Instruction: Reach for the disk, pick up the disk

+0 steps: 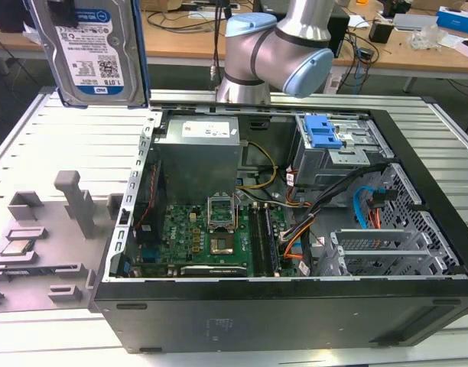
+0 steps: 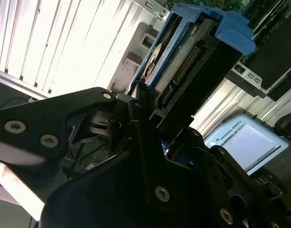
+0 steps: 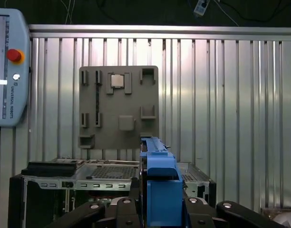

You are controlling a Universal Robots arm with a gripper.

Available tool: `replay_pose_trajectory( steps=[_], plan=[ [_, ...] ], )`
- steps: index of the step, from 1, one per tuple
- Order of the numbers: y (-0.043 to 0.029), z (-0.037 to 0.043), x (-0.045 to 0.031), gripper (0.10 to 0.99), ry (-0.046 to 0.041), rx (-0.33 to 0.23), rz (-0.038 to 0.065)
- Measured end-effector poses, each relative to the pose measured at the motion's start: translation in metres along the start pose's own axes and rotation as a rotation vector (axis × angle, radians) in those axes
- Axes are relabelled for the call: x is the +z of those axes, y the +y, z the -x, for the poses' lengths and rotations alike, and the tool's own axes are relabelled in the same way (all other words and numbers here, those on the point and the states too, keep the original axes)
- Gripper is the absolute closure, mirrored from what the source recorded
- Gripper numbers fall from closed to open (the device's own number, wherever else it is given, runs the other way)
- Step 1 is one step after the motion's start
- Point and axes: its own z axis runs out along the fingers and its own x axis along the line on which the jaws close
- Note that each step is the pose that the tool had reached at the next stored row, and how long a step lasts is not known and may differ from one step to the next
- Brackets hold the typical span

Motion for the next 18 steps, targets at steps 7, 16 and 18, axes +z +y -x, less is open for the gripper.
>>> replay_pose_trajectory(
  steps=[7, 16, 18],
  plan=[
    [-0.0194, -0.0001, 0.0081, 0.722, 0.0001, 0.000, 0.000],
    [-0.0519, -0.0004, 0.0123, 0.722, 0.0010, 0.000, 0.000],
    [-0.0570, -0.0004, 0.0122, 0.722, 0.0009, 0.000, 0.000]
  ],
)
